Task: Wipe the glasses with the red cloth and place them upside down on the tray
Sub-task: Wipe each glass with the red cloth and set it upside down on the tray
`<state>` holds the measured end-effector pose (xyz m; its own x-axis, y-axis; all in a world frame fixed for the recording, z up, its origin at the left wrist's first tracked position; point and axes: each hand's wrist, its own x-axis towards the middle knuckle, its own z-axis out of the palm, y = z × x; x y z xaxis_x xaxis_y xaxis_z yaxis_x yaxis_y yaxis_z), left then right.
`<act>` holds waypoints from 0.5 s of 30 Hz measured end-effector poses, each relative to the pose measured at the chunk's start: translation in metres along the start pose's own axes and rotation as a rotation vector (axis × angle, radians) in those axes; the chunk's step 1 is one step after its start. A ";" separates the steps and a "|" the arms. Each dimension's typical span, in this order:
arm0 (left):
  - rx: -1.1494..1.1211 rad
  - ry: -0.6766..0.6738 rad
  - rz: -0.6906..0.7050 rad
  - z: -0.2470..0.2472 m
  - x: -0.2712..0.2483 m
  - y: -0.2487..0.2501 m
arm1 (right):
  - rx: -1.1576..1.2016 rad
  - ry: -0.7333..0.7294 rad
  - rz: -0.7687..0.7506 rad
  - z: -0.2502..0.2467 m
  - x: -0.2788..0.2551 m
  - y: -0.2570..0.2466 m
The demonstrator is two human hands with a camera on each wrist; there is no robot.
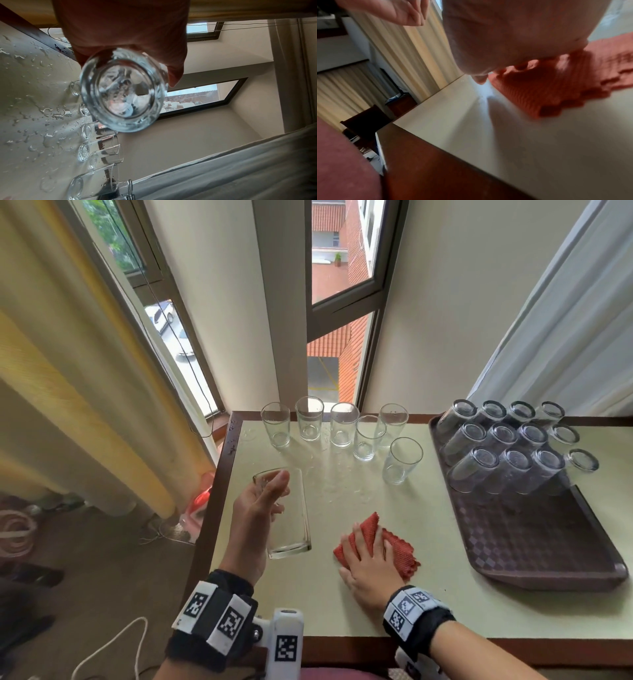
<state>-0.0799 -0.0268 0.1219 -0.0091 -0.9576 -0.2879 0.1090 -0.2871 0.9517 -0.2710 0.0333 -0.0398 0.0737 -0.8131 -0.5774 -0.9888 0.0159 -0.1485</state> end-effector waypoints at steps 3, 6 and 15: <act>0.010 -0.026 0.003 -0.008 0.005 -0.002 | 0.017 0.055 0.010 0.013 0.003 -0.001; 0.050 -0.048 0.024 -0.015 0.011 -0.004 | -0.037 0.069 0.063 0.013 -0.003 -0.003; 0.090 -0.223 0.025 -0.034 0.038 -0.006 | 0.715 0.560 0.215 -0.047 -0.022 -0.023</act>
<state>-0.0477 -0.0605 0.1014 -0.2281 -0.9429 -0.2426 0.0233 -0.2544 0.9668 -0.2562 0.0235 0.0139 -0.3589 -0.9104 -0.2057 -0.6456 0.4013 -0.6498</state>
